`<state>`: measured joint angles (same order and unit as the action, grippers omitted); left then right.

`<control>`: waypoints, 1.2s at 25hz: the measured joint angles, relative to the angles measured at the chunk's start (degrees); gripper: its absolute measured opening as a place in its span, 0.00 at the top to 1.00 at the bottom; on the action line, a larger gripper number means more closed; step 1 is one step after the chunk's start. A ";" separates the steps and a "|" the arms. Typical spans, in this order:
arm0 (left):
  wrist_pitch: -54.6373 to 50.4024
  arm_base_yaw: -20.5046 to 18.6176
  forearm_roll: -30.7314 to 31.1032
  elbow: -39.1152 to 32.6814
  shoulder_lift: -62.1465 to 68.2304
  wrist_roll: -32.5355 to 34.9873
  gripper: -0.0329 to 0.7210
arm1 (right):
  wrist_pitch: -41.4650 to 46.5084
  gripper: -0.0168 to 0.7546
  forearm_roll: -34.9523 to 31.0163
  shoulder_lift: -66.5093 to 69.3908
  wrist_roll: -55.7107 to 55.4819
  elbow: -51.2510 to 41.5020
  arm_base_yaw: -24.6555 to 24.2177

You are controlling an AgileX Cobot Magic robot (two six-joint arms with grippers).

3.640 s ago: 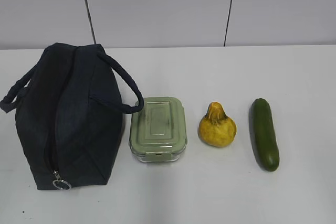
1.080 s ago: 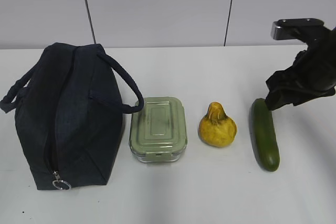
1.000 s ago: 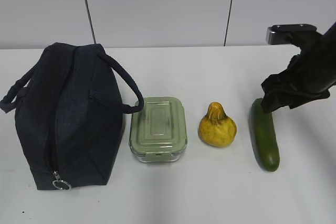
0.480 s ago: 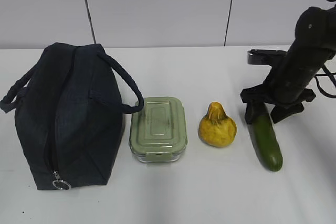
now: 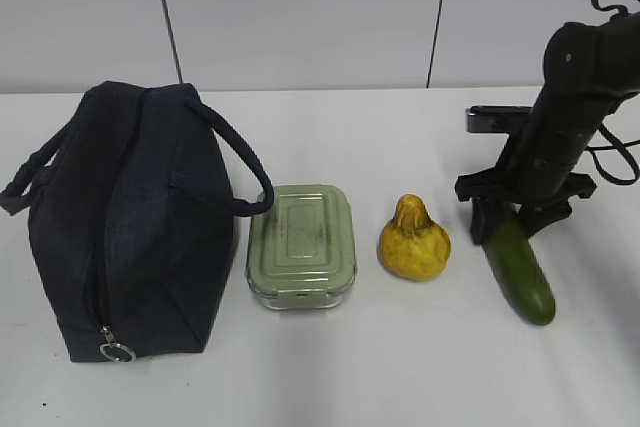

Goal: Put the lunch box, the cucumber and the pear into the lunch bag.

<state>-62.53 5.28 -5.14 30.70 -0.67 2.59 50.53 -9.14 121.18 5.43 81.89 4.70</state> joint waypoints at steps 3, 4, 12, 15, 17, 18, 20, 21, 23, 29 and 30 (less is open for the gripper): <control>0.00 0.00 0.00 0.00 0.00 0.00 0.64 | 1.47 0.44 0.00 0.22 1.02 0.93 0.00; 0.00 0.00 0.00 0.00 0.00 0.00 0.64 | 2.18 0.44 0.00 0.26 1.28 1.37 0.00; 0.00 0.00 0.00 0.00 0.00 0.00 0.64 | 7.79 0.45 -0.65 0.26 2.27 8.52 0.00; 0.00 0.00 0.00 0.00 0.00 0.00 0.64 | 9.19 0.45 -2.97 -0.54 4.18 10.95 0.00; 0.06 0.00 0.00 0.00 0.00 0.00 0.64 | 9.64 0.45 -5.45 -1.69 5.85 12.39 0.00; 0.24 0.00 0.00 0.00 0.00 0.00 0.64 | 9.75 0.45 -7.55 -2.48 7.12 13.04 0.00; 0.42 0.00 -0.41 0.00 0.00 0.00 0.64 | 9.86 0.45 -12.68 -4.40 10.93 13.69 0.00; 0.54 0.00 -0.98 0.00 0.00 0.00 0.64 | 10.27 0.45 -15.95 -5.26 13.25 13.73 0.00; 1.15 0.00 -2.39 0.00 0.00 0.00 0.64 | 11.18 0.45 -22.40 -7.14 17.64 13.87 0.00; 3.45 0.00 -4.99 0.00 0.53 0.00 0.64 | 16.45 0.45 -45.13 -9.55 29.04 14.09 0.00; 5.09 0.00 -6.25 0.00 1.24 0.00 0.64 | 17.12 0.45 -47.97 -9.65 30.01 14.09 0.13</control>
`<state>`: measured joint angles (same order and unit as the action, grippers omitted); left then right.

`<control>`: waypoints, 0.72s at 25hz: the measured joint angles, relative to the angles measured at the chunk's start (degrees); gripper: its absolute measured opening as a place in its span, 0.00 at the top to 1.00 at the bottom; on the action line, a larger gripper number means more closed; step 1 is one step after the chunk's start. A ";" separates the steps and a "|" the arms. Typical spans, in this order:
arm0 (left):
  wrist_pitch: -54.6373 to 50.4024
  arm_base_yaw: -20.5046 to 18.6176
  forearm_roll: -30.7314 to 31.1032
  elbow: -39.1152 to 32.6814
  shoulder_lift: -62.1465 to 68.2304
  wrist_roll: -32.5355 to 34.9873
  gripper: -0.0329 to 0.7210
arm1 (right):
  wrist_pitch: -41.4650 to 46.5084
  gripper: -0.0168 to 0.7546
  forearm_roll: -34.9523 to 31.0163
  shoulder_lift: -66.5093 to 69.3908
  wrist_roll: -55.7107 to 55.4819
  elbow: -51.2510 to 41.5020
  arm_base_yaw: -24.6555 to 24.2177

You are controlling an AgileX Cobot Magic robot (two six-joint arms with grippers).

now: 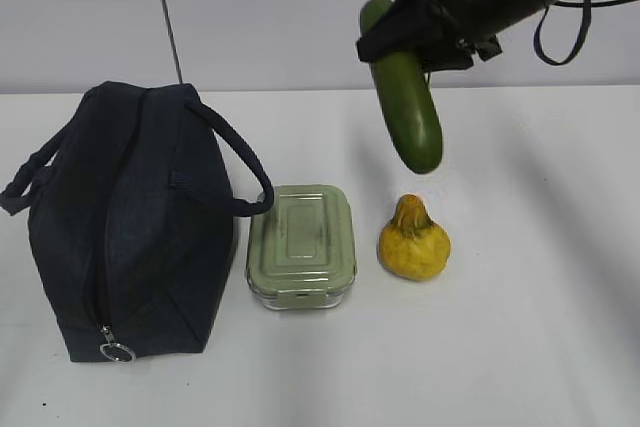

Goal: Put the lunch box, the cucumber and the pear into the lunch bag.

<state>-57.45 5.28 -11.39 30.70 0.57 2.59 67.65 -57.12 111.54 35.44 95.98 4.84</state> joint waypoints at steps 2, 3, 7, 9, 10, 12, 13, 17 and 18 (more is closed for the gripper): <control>4.49 0.00 -3.04 0.00 2.59 0.00 0.64 | 0.72 0.45 -4.98 0.00 2.18 0.00 0.56; 6.34 0.00 -4.49 0.00 4.30 0.00 0.64 | 0.74 0.45 -6.89 0.00 2.84 0.00 1.00; 10.27 0.00 -8.42 0.00 16.09 0.00 0.62 | 0.72 0.45 -11.01 0.00 5.50 0.00 4.43; 11.90 0.00 -11.64 0.00 23.23 1.31 0.60 | -0.05 0.45 -12.42 0.00 6.50 0.00 6.78; 12.66 0.00 -14.23 0.00 26.19 3.67 0.58 | -0.69 0.45 -13.06 0.00 6.96 0.00 7.97; 13.71 0.00 -19.95 0.00 33.08 9.89 0.55 | -2.32 0.45 -13.91 0.00 7.98 0.00 10.18; 14.35 0.00 -22.12 0.00 35.84 12.14 0.53 | -3.19 0.45 -14.23 0.00 8.24 0.00 11.35; 18.29 0.00 -27.59 0.00 47.43 17.21 0.49 | -7.36 0.45 -17.07 0.00 11.41 0.00 15.97; 19.42 0.00 -28.24 0.00 50.13 17.67 0.48 | -8.42 0.45 -18.13 0.00 12.39 0.00 16.89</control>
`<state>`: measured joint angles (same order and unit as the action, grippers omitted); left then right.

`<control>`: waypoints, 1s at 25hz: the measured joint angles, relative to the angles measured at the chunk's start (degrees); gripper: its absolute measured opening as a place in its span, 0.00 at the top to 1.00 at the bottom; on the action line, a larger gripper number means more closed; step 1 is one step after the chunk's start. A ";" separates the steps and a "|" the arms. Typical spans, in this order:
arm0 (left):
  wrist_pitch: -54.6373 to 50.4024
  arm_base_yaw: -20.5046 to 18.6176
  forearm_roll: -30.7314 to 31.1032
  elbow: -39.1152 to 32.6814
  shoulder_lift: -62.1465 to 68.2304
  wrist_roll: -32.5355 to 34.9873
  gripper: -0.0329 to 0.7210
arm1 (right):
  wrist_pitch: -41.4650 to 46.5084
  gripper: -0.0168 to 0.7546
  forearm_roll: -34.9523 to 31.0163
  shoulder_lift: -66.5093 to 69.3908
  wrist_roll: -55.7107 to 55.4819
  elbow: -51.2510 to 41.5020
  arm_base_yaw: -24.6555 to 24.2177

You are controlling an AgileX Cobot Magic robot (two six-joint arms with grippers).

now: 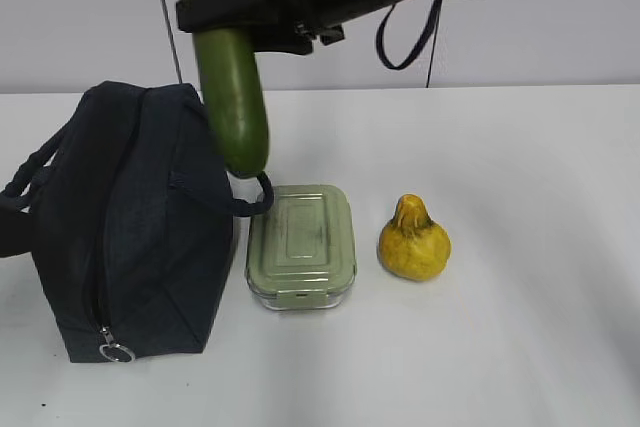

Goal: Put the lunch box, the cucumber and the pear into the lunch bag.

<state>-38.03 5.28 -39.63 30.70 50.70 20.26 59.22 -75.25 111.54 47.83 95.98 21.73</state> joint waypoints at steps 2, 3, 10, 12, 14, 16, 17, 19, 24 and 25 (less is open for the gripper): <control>2.28 0.00 -1.39 0.00 5.04 1.77 0.48 | -3.04 0.45 -2.26 0.00 2.22 0.00 1.88; 2.99 0.00 -2.27 0.09 7.01 3.09 0.48 | -5.06 0.45 -3.35 0.00 3.11 0.00 2.85; 3.39 0.00 -5.20 3.25 17.05 5.80 0.75 | -11.27 0.45 -8.27 0.94 5.37 0.00 6.17; 3.39 0.00 -5.40 3.45 17.36 5.95 0.88 | -10.61 0.45 -10.55 1.83 5.50 0.00 6.17; 3.52 0.00 -5.45 3.45 17.36 5.95 0.95 | -10.58 0.45 -14.81 3.50 5.79 0.00 6.27; 3.57 0.00 -6.41 3.45 17.36 5.95 0.97 | -10.58 0.45 -21.65 6.12 7.78 0.00 6.30; 3.57 0.00 -7.33 3.45 17.36 5.98 0.97 | -10.83 0.45 -23.14 7.57 8.61 0.14 6.30; 3.57 0.00 -9.29 3.45 17.36 6.08 0.97 | -11.74 0.45 -24.86 10.25 9.67 0.62 6.30; 3.57 0.00 -11.13 3.45 17.38 6.31 0.97 | -14.10 0.45 -25.68 14.97 11.19 0.66 6.30; 3.57 0.00 -11.20 3.45 17.43 6.36 0.97 | -14.08 0.45 -25.68 15.47 11.46 0.66 6.30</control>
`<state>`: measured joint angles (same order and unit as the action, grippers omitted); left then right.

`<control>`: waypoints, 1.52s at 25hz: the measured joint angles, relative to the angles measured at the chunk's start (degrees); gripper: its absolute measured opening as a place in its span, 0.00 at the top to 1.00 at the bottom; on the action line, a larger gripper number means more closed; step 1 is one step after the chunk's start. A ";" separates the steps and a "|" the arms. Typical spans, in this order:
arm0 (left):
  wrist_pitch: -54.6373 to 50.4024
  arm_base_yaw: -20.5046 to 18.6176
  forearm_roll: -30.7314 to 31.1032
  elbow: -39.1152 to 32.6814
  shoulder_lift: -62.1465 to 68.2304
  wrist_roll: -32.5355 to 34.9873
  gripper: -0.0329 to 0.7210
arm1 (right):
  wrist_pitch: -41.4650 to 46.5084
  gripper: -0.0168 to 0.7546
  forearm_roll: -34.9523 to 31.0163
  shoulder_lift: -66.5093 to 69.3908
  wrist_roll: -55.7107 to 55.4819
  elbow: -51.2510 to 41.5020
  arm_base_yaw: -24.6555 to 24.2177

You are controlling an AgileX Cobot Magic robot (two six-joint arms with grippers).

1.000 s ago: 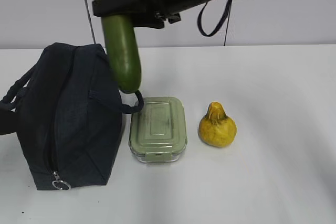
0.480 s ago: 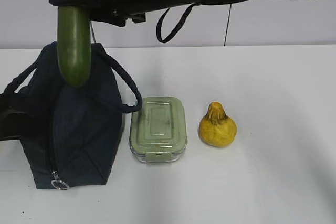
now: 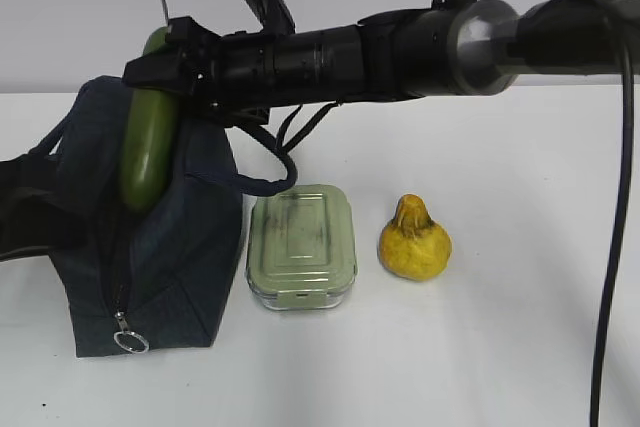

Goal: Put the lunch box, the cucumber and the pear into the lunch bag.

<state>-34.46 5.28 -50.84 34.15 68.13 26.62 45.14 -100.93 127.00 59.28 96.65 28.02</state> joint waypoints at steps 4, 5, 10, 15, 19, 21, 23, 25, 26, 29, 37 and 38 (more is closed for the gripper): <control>0.19 0.00 -0.78 0.00 0.26 0.98 0.97 | -0.04 0.39 0.42 0.85 0.25 0.00 0.03; 0.32 0.00 -0.85 0.00 0.31 1.21 0.97 | 0.18 0.36 0.42 0.86 0.25 0.00 0.13; 0.90 0.00 -1.03 0.00 0.31 1.54 0.97 | 0.63 0.31 1.11 0.96 -0.74 0.22 0.12; 0.96 0.00 -1.03 0.00 0.31 1.58 0.98 | 1.95 0.31 6.97 0.96 -0.95 0.50 0.12; 1.01 0.00 -1.08 0.00 0.31 1.58 0.98 | 2.36 0.28 15.34 0.23 -0.95 0.50 0.12; 1.01 0.00 -1.07 0.00 0.31 1.58 0.98 | 2.36 0.26 17.67 -0.61 -0.95 0.50 0.12; 1.01 0.00 -1.07 0.00 0.31 1.58 0.98 | 2.36 0.26 18.44 -1.85 -0.95 0.50 -0.09; 1.03 0.00 -1.07 0.00 0.31 1.58 0.98 | 1.68 0.26 18.92 -3.25 -1.06 0.50 -0.66; 1.03 0.00 -1.07 0.00 0.31 1.60 0.98 | 1.07 0.26 19.19 -4.18 -1.06 0.50 -1.04; 1.03 0.00 -1.07 0.00 0.31 1.60 0.98 | -3.00 0.26 20.50 -7.42 -1.06 0.50 -2.44; 0.98 0.00 -1.07 0.00 0.31 1.79 0.98 | -2.60 0.26 40.76 -16.70 -10.19 0.50 -7.94; 0.93 0.00 -1.07 0.00 0.31 1.79 0.98 | -0.97 0.26 43.68 -17.41 -13.31 0.50 -8.38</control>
<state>-33.53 5.28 -51.91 34.15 68.44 28.41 44.18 -57.25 109.59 45.97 97.15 19.65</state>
